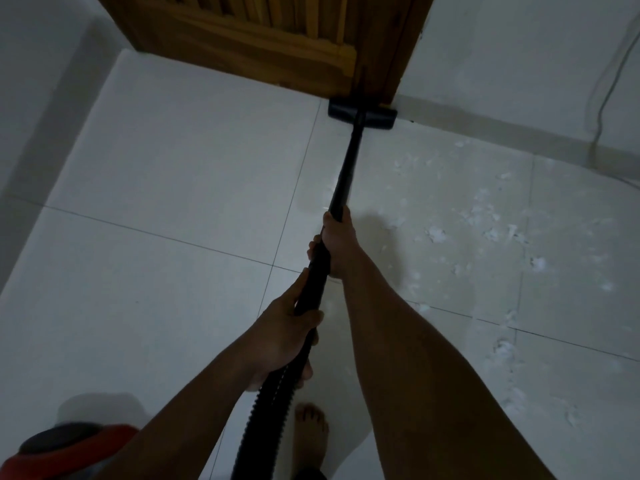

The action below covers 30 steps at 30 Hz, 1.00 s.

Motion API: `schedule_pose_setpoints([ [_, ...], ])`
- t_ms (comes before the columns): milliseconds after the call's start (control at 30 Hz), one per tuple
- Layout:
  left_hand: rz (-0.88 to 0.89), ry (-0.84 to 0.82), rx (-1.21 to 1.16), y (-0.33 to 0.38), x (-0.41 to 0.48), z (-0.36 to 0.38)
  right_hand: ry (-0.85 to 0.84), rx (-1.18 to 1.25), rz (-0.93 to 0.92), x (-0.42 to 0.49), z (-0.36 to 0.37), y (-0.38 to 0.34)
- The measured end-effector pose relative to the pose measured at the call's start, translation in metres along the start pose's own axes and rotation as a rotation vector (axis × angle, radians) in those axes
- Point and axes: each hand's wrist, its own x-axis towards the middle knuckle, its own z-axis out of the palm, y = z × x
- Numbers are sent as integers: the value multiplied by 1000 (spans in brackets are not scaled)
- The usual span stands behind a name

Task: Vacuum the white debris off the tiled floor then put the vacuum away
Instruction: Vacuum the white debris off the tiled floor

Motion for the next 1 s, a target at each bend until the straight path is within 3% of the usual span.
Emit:
schedule_pose_setpoints([
  [500, 61, 23, 103, -62, -111, -17, -45, 93, -29, -105, 14, 79],
  [1000, 61, 6, 165, -269, -341, -5, 8, 2, -121, -343, -2, 295],
])
